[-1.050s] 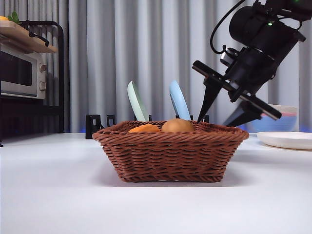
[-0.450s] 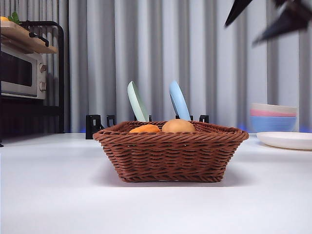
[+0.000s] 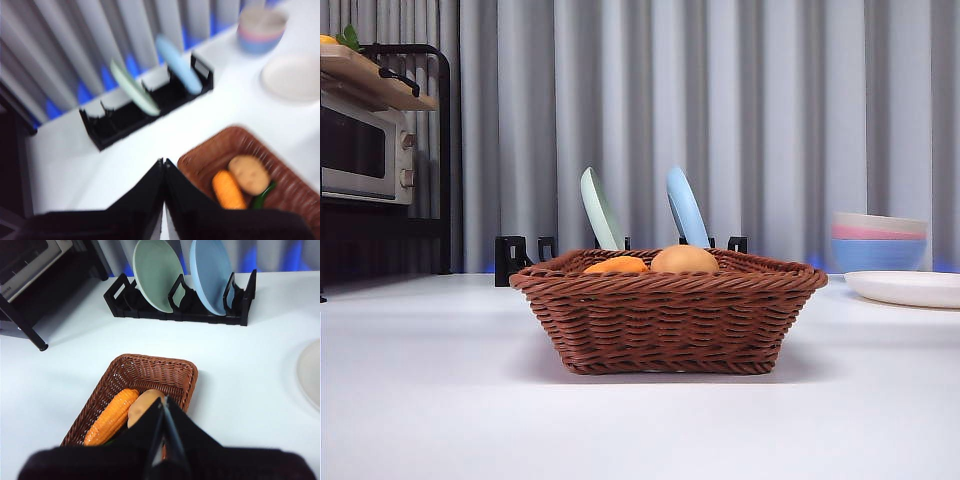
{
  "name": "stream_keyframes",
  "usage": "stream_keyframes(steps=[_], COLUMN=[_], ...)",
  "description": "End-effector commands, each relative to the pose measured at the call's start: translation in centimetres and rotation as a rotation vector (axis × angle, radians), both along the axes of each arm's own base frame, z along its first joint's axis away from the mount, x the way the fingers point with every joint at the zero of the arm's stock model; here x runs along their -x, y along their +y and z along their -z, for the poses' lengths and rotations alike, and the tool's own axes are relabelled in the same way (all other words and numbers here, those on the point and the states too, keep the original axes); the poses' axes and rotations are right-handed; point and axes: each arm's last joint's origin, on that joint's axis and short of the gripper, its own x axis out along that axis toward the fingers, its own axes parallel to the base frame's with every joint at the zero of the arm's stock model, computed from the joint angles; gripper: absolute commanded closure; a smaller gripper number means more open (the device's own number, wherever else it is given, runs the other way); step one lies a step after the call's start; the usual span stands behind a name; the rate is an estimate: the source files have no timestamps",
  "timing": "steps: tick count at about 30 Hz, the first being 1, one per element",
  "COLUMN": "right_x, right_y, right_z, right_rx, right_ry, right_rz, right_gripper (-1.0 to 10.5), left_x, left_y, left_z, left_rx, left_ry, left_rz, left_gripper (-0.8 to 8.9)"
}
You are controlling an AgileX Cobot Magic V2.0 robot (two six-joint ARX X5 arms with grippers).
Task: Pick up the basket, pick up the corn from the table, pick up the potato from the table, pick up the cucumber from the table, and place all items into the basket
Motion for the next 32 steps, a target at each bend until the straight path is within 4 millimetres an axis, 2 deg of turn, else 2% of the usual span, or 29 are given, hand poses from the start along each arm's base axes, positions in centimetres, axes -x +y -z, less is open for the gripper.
stream_keyframes(steps=[1,5,10,15,20,23,27,32], right_x=[0.7,1.9,3.4,5.2,7.3,8.1,8.2,8.0], right_y=[-0.2,-0.5,-0.9,-1.3,-2.1,-2.3,-2.5,-2.4], right_z=[-0.3,-0.4,0.9,3.9,7.3,8.4,8.5,8.6], right_rx=[0.028,0.050,0.071,0.053,0.068,0.042,-0.034,-0.025], right_ry=[-0.039,-0.084,-0.132,-0.194,-0.225,-0.217,-0.165,-0.158], right_rz=[-0.014,-0.027,-0.039,-0.031,0.041,0.052,0.126,0.132], right_gripper=[9.6,9.6,9.6,9.6,9.6,9.6,9.5,9.5], left_x=[1.4,3.9,6.0,7.1,7.4,7.4,7.2,7.1], left_y=[0.8,2.4,3.7,4.4,4.4,4.3,4.2,4.1], left_z=[0.7,3.2,8.9,15.8,21.0,22.3,22.5,22.9], left_rx=[0.029,0.069,0.132,0.161,0.200,0.241,0.258,0.236], left_ry=[-0.021,-0.080,-0.159,-0.202,-0.184,-0.155,-0.124,-0.090], left_rz=[0.018,0.023,0.015,0.020,0.058,0.060,0.050,0.046], left_gripper=[8.21,8.21,8.21,8.21,8.21,8.20,8.18,8.17])
